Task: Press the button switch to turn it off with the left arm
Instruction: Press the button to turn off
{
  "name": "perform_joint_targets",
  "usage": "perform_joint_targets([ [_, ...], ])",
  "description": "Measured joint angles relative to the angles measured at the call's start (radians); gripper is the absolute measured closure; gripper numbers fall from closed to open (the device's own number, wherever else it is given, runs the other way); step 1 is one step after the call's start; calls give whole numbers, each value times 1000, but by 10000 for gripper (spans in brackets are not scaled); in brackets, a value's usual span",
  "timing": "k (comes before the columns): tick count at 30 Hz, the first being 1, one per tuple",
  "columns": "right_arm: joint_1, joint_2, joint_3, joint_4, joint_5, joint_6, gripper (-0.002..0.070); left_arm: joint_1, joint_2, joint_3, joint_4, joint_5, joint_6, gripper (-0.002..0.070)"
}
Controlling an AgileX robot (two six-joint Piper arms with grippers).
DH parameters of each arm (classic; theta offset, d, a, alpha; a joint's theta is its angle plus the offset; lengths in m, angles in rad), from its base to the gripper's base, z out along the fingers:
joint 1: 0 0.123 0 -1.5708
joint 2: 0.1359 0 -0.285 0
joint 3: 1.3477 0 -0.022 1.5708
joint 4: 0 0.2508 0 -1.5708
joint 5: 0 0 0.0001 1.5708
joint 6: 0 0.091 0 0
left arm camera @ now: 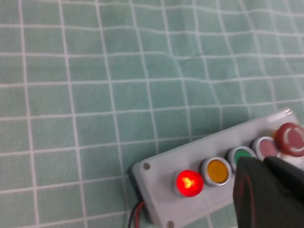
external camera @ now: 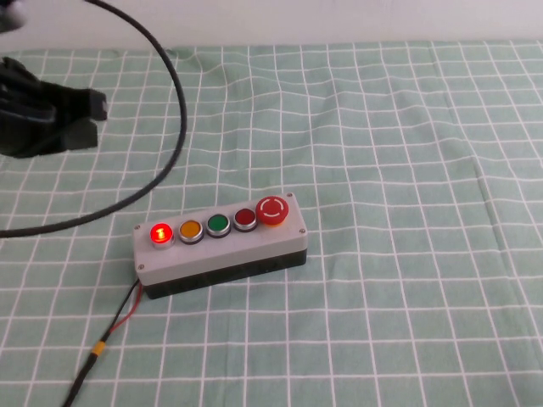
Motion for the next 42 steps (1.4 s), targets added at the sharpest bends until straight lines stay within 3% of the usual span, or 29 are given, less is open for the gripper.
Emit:
perform_joint_targets([
  [6, 0, 0, 0, 0, 0, 0, 692, -128, 77, -16, 239, 25, -153, 678],
  [11, 0, 0, 0, 0, 0, 0, 692, -185, 146, -39, 288, 42, -194, 678],
  [29, 0, 0, 0, 0, 0, 0, 692, -193, 388, -47, 234, 43, -200, 678],
  [42, 0, 0, 0, 0, 0, 0, 692, -193, 344, -78, 230, 57, -200, 678],
])
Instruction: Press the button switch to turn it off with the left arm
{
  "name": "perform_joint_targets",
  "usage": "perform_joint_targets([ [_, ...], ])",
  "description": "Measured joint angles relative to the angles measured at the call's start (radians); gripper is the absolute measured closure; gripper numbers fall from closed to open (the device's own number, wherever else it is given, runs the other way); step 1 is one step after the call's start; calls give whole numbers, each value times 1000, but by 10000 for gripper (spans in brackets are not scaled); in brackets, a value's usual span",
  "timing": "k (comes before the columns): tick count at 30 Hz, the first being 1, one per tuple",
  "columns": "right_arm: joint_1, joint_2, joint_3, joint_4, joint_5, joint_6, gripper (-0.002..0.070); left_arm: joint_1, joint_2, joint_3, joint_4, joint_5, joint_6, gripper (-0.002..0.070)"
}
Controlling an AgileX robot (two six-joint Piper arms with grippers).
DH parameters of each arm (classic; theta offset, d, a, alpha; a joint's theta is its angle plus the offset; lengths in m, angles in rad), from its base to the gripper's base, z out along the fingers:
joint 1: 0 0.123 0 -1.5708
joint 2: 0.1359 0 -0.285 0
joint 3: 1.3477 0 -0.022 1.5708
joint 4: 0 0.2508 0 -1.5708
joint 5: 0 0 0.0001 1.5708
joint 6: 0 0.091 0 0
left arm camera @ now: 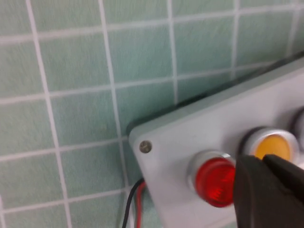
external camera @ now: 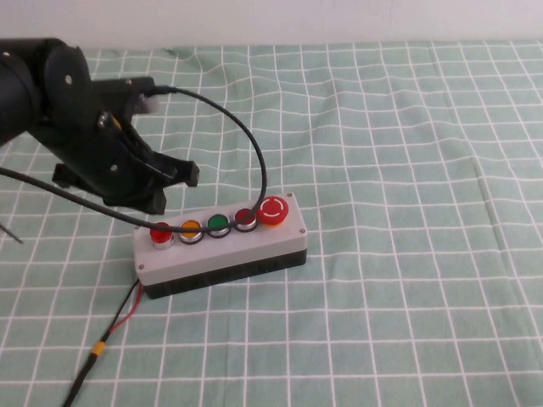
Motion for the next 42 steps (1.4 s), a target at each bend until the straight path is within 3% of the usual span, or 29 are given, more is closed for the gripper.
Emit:
perform_joint_targets([
  [15, 0, 0, 0, 0, 0, 0, 692, 0, -597, -26, 0, -19, 40, 678],
  [25, 0, 0, 0, 0, 0, 0, 692, 0, -870, -25, 0, 130, 40, 678],
  [32, 0, 0, 0, 0, 0, 0, 692, 0, -1053, 150, -5, 113, 33, 678],
  [42, 0, 0, 0, 0, 0, 0, 692, 0, -1224, 436, -97, -46, 27, 678],
])
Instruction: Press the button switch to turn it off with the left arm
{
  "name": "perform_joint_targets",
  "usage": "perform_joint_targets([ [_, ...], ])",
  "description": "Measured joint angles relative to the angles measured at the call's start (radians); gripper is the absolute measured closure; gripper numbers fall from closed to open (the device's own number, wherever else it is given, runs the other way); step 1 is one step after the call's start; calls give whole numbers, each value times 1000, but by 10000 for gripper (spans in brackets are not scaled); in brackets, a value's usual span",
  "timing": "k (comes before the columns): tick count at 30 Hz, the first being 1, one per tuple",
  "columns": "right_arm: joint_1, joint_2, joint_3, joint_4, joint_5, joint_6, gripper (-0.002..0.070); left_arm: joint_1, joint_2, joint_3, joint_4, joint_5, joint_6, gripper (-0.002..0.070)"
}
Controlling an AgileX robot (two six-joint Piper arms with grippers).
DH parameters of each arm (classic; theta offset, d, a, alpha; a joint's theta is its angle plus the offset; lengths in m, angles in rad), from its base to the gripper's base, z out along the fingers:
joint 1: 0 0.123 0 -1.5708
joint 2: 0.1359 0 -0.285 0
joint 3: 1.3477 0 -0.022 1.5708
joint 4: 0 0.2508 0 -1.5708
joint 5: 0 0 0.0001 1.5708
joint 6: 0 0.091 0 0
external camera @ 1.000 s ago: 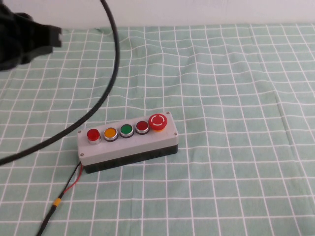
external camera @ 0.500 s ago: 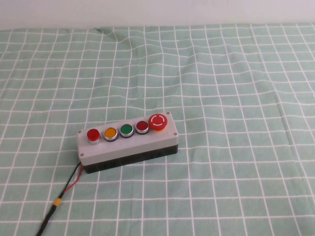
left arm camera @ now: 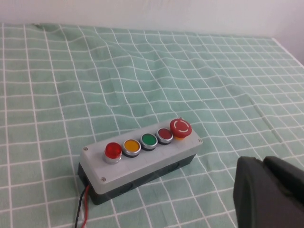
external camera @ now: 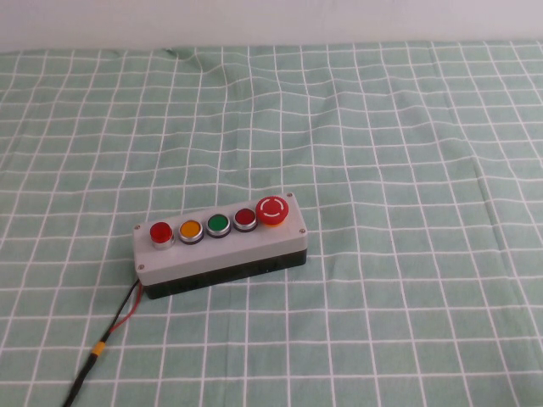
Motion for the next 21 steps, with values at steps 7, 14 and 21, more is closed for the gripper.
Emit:
perform_joint_targets([
  [7, 0, 0, 0, 0, 0, 0, 692, 0, -4, 68, 0, -6, 0, 678],
  [14, 0, 0, 0, 0, 0, 0, 692, 0, -4, 114, 0, -8, 2, 678],
  [21, 0, 0, 0, 0, 0, 0, 692, 0, -4, 130, 11, -27, 2, 678],
])
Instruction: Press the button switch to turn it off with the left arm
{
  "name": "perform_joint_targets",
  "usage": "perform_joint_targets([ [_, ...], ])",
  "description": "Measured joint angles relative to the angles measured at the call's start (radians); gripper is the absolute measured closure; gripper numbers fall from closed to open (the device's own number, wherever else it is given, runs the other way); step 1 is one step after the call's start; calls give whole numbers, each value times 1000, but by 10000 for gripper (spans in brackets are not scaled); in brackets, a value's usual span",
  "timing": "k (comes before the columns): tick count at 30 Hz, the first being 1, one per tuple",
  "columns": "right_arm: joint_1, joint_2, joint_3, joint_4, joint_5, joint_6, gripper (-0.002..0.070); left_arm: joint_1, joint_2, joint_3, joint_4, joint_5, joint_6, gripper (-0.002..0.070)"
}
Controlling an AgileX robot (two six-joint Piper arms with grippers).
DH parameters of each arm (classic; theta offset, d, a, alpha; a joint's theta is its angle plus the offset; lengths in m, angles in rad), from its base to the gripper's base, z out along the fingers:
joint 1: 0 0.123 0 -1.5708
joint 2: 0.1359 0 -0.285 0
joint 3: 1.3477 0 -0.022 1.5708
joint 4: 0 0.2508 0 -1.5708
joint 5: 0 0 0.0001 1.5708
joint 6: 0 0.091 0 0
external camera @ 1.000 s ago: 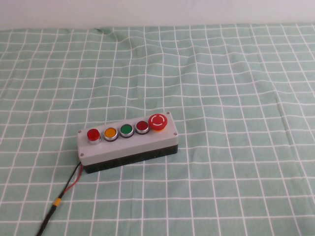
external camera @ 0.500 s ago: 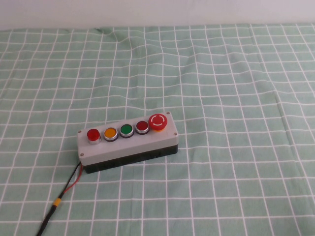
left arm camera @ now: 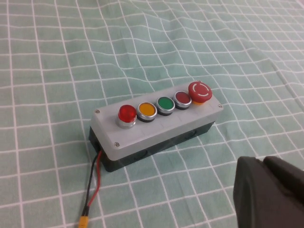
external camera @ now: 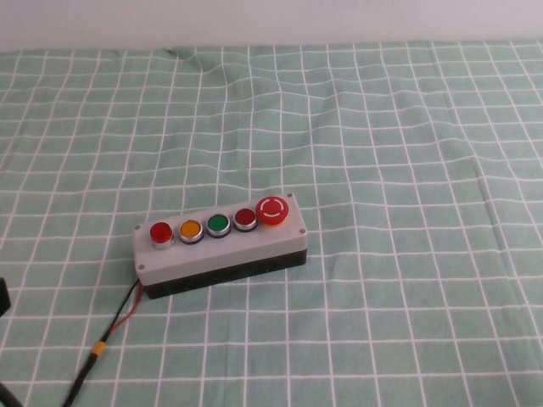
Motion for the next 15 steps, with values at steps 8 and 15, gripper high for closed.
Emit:
perform_joint_targets([
  [8, 0, 0, 0, 0, 0, 0, 692, 0, 0, 2, 112, -66, 4, 678],
  [15, 0, 0, 0, 0, 0, 0, 692, 14, -4, 30, 192, -118, 7, 678],
])
